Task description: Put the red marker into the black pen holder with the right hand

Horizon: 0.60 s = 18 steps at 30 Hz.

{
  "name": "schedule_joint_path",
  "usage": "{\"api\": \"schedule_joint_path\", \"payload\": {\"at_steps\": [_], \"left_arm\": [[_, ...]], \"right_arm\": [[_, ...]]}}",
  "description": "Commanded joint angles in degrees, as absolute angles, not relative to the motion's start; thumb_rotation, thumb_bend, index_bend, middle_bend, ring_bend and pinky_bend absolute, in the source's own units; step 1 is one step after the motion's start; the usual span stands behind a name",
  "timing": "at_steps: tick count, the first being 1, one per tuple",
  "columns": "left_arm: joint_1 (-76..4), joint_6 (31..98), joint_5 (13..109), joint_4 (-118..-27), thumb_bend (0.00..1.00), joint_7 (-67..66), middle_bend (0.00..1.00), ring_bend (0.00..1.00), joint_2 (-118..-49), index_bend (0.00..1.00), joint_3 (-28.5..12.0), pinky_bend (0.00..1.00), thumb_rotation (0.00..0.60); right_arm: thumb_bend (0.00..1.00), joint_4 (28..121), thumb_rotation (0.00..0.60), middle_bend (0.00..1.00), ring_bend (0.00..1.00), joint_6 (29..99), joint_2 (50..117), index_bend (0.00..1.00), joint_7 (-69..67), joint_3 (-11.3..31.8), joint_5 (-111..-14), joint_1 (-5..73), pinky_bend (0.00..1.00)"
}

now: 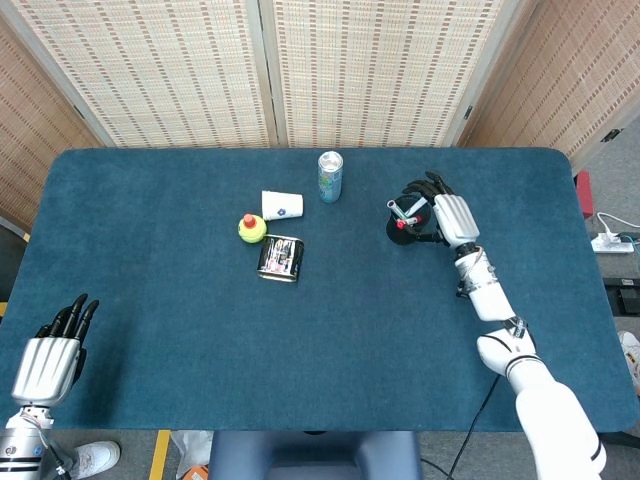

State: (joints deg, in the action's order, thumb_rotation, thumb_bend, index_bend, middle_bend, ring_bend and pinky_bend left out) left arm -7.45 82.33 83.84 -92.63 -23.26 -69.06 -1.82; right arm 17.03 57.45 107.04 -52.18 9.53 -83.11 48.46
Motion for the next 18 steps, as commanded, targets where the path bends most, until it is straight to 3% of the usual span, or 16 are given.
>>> {"api": "schedule_joint_path", "payload": {"at_steps": [1,4,9,14,18], "left_arm": [[-7.5,82.3,84.3,-92.7,0.46,-23.0,0.00,0.13,-68.9,0.07,-1.6,0.40,0.600],[-7.4,82.6,85.2,-92.7,0.46,-22.6,0.00,0.13,-68.7,0.07,-1.2,0.40,0.600],[-7.0,84.1,87.4,-92.7,0.46,-21.2,0.00,0.13,-68.2,0.07,-0.5,0.40,0.600],[-6.6,84.9,90.3,-92.6,0.46,-20.2,0.00,0.13,-67.7,0.07,1.0,0.40,0.600],[-6.1,86.3,92.0,-92.5,0.46,-19.2,0.00,0.13,-67.3,0.07,1.5,0.40,0.600]], "right_arm": [[0.18,19.7,0.600,0.15,0.00,63.5,105.6,0.24,-47.7,7.6,-85.1,45.6,0.08],[0.18,23.7,0.600,0.14,0.00,70.1,104.0,0.20,-37.7,6.2,-86.1,41.4,0.03],[0.15,41.4,0.600,0.13,0.00,79.6,96.6,0.18,-15.9,4.3,-86.3,32.4,0.01],[0.13,63.8,0.600,0.13,0.00,83.1,87.3,0.17,4.3,2.1,-84.2,24.9,0.01],[0.13,72.7,0.600,0.13,0.00,83.0,83.5,0.16,12.9,0.5,-82.2,21.4,0.01]]}}
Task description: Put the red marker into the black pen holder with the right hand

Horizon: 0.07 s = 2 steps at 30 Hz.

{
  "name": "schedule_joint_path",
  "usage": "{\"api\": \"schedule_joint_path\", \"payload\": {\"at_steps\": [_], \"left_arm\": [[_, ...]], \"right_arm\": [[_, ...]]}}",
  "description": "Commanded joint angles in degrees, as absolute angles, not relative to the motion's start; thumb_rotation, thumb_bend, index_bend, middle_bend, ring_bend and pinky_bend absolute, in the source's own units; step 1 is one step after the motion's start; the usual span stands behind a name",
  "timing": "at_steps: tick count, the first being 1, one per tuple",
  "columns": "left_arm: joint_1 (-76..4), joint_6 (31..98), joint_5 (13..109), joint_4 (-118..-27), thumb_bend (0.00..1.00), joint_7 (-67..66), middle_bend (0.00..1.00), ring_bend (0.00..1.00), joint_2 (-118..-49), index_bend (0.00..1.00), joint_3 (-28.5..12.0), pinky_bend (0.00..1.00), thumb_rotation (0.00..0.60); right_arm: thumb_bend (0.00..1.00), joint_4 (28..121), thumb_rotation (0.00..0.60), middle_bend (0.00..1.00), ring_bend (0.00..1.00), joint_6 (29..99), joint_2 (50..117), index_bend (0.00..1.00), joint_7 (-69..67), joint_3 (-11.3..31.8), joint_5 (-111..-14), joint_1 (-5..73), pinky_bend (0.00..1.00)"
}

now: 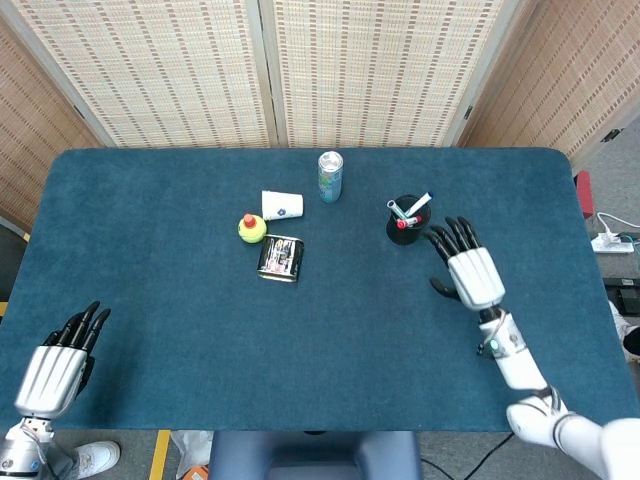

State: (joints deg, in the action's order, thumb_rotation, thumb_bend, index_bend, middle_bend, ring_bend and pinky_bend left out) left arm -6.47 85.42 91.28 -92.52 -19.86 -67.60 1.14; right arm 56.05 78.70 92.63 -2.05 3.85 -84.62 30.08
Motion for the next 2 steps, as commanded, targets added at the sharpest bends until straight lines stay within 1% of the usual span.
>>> {"api": "schedule_joint_path", "payload": {"at_steps": [1,2], "left_arm": [[-5.9,86.6,92.1,-92.5,0.46,-18.9,0.00,0.13,-67.2,0.07,1.5,0.40,0.600],[-5.8,87.1,92.5,-92.5,0.46,-18.4,0.00,0.13,-67.1,0.07,1.5,0.40,0.600]], "right_arm": [[0.13,73.8,0.600,0.13,0.00,82.7,83.0,0.16,13.8,0.3,-81.8,20.9,0.01],[0.13,75.1,0.600,0.13,0.00,82.3,82.4,0.16,14.8,0.1,-81.2,20.3,0.01]]}}
